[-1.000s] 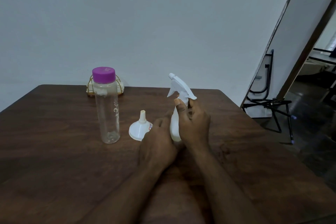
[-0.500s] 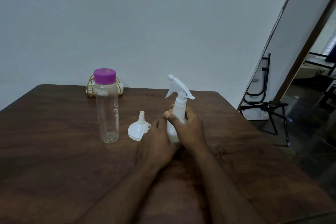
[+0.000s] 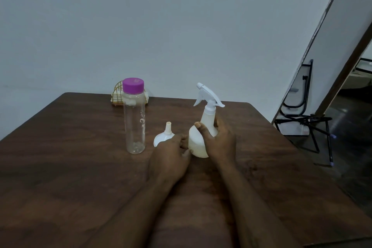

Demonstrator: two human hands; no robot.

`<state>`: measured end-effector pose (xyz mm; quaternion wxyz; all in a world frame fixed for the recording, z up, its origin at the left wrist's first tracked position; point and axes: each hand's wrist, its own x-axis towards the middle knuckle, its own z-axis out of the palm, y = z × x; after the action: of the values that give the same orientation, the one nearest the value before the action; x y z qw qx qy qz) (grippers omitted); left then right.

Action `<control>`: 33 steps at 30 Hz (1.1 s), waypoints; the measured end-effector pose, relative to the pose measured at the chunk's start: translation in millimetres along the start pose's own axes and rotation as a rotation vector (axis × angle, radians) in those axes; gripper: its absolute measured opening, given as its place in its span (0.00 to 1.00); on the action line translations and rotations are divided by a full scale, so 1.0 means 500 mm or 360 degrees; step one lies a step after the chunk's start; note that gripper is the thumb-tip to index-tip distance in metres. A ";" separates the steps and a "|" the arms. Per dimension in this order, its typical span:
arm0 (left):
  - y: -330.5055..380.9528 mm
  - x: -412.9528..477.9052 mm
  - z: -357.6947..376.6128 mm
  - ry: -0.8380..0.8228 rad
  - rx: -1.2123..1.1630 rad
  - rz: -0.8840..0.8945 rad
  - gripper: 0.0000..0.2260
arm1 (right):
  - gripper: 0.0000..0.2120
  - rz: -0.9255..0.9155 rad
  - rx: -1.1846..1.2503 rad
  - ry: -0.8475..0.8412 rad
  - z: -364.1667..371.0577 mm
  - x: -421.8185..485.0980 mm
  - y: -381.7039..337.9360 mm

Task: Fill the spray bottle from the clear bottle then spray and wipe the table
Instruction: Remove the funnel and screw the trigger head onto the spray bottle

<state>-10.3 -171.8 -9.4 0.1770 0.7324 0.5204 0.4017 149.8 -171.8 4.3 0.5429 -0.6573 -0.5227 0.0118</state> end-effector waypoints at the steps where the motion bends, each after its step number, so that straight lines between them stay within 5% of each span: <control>1: -0.002 -0.002 -0.008 0.0030 -0.0025 -0.0034 0.12 | 0.34 -0.0025 -0.0031 0.0054 -0.001 -0.004 -0.002; 5: -0.020 -0.009 -0.049 0.0076 0.0010 -0.0162 0.03 | 0.30 -0.0087 -0.0108 0.0292 -0.006 -0.014 -0.015; 10: -0.074 -0.031 -0.130 0.0264 0.0211 -0.0208 0.10 | 0.15 -0.0391 -0.0180 0.0561 -0.009 -0.041 -0.043; 15: -0.122 -0.038 -0.193 0.0632 0.0272 -0.0197 0.14 | 0.09 -0.0851 -0.0087 0.0242 0.031 -0.093 -0.097; 18: -0.148 -0.019 -0.192 0.0672 -0.0113 -0.0351 0.24 | 0.18 -0.0570 -0.0114 -0.0243 0.080 -0.118 -0.127; 21: -0.168 0.005 -0.189 0.0488 -0.0292 -0.0355 0.46 | 0.34 -0.0230 -0.0314 -0.0361 0.132 -0.114 -0.148; 23: -0.179 0.024 -0.182 0.0371 -0.0253 -0.0286 0.50 | 0.39 -0.0088 -0.0409 -0.0395 0.159 -0.103 -0.151; 33: -0.204 0.176 -0.110 0.0225 -0.0154 -0.0189 0.29 | 0.34 0.0138 -0.0543 -0.0348 0.255 -0.010 -0.127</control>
<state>-104.2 -60.6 -9.5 0.1986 0.6608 0.5540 0.4658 30.4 -94.6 -4.7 0.3626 -0.7564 -0.5442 0.0178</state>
